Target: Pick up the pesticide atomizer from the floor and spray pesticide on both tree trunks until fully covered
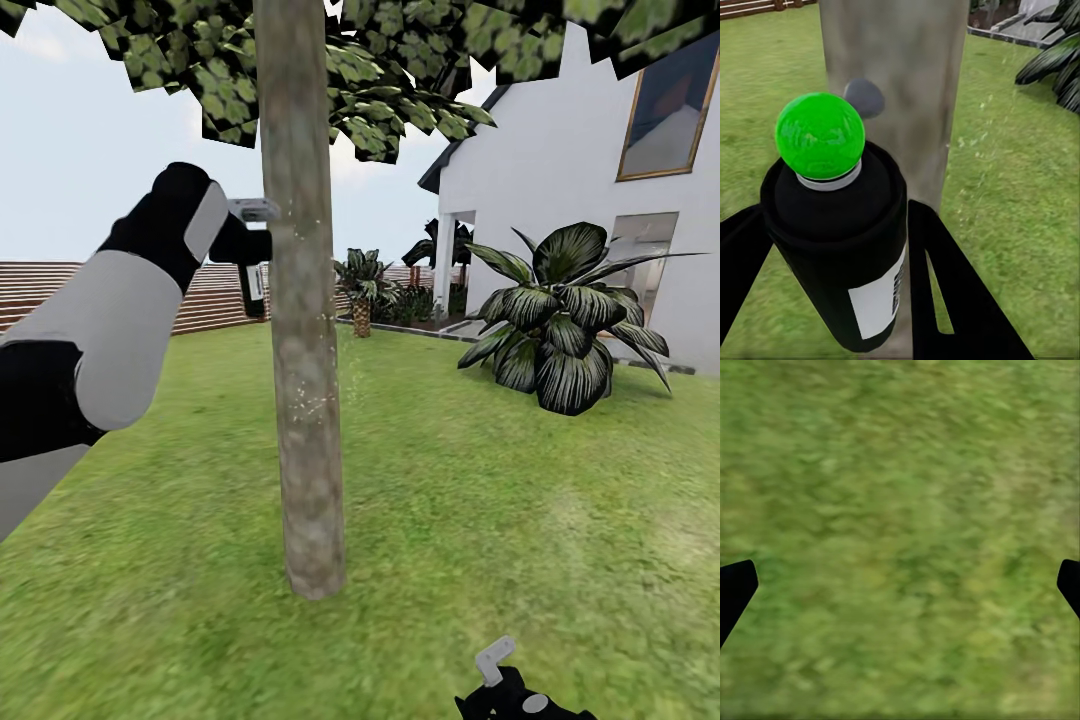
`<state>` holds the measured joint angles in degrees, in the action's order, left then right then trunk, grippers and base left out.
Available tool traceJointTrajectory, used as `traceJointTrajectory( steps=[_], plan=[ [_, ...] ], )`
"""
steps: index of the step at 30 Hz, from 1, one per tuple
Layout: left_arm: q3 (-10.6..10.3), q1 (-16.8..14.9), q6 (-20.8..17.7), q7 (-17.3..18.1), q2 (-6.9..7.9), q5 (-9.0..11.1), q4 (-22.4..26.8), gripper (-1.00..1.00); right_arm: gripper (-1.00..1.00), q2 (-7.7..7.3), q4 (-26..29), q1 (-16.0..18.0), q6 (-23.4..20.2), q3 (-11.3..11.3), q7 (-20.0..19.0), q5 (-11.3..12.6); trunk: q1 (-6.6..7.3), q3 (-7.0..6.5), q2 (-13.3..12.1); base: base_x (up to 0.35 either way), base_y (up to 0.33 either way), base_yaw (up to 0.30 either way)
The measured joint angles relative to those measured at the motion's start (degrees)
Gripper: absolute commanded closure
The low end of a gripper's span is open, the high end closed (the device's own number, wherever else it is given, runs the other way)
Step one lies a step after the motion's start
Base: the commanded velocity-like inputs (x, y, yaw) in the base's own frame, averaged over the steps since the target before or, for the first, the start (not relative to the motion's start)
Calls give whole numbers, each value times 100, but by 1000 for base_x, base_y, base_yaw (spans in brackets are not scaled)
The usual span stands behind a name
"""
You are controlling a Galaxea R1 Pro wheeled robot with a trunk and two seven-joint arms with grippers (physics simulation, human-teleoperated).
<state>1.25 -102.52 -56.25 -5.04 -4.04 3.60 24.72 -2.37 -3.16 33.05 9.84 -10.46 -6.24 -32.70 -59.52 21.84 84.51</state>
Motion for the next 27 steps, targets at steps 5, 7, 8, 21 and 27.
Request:
traceJointTrajectory(
  steps=[5,7,8,21,27],
  plan=[
    [3,2,3,-12,-18,-2,-237,100,-100,0,0,0,0,0,0,0,0,0,0,0,0,0],
    [7,4,7,-18,-21,-3,-384,100,-100,0,0,0,0,0,0,0,0,0,0,0,0,0],
    [8,1,8,-19,-23,-4,-418,100,-100,0,0,0,0,0,0,0,0,0,0,0,0,0],
    [45,5,8,-36,64,-25,-698,100,-100,0,0,0,0,0,0,0,0,0,0,0,0,0],
    [30,1,7,-130,315,-52,-748,100,-100,0,0,0,-1,0,0,0,0,0,0,0,0,0]
  ],
)
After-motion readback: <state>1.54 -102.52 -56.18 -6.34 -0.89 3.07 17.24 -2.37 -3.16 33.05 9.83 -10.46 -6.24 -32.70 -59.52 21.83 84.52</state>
